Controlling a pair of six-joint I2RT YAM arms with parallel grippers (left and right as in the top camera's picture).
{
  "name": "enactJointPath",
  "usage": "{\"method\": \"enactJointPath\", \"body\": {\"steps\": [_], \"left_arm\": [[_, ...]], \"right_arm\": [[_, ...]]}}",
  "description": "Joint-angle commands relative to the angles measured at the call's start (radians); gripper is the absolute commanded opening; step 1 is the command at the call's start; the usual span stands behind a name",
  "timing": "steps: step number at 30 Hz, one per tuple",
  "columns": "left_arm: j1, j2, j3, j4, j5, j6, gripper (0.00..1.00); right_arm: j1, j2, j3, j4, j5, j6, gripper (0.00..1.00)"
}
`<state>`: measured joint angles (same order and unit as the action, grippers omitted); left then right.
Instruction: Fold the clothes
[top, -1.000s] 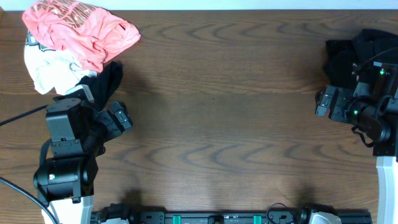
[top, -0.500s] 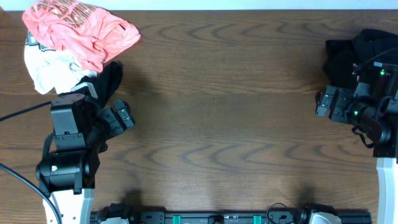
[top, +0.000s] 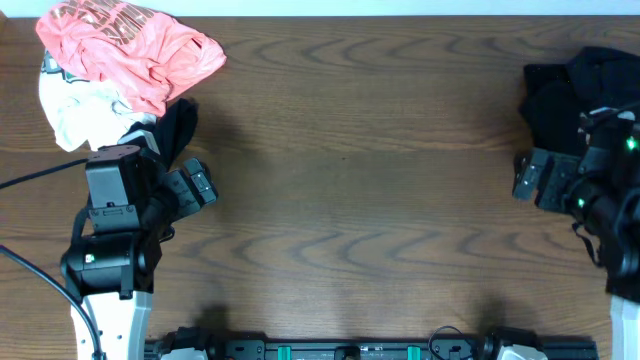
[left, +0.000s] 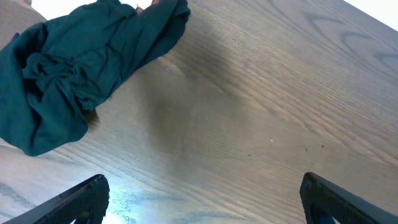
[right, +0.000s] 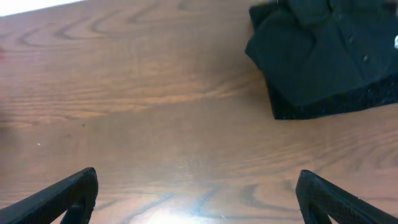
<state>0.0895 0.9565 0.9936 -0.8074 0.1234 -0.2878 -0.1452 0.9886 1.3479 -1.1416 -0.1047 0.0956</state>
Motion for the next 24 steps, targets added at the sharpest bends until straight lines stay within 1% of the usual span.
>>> {"method": "enactJointPath", "body": {"steps": [1,8,13,15,17,19,22,24], "left_arm": [[-0.004,0.006,0.005,0.0,-0.012,-0.001,0.98],[-0.004,0.01,0.005,0.0,-0.012,-0.001,0.98],[-0.004,0.01,0.005,0.0,-0.012,-0.001,0.98],[-0.004,0.01,0.005,0.0,-0.012,-0.001,0.98],[-0.004,0.01,0.005,0.0,-0.012,-0.001,0.98],[-0.004,0.01,0.005,0.0,-0.012,-0.001,0.98],[-0.004,0.01,0.005,0.0,-0.012,-0.001,0.98],[-0.004,0.01,0.005,0.0,-0.012,-0.001,0.98]], "right_arm": [[0.036,-0.069,0.013,-0.004,-0.005,0.008,0.99],[0.057,-0.217,0.013,-0.004,-0.005,0.008,0.99],[0.057,-0.301,0.01,0.0,-0.01,-0.02,0.99],[0.057,-0.325,0.0,0.017,-0.039,0.023,0.99],[0.057,-0.35,-0.027,0.079,-0.068,0.079,0.99],[0.057,-0.376,-0.075,0.175,-0.1,0.103,0.99],[0.057,-0.423,-0.207,0.396,-0.117,0.102,0.99],[0.061,-0.465,-0.338,0.595,-0.117,0.098,0.99]]}}
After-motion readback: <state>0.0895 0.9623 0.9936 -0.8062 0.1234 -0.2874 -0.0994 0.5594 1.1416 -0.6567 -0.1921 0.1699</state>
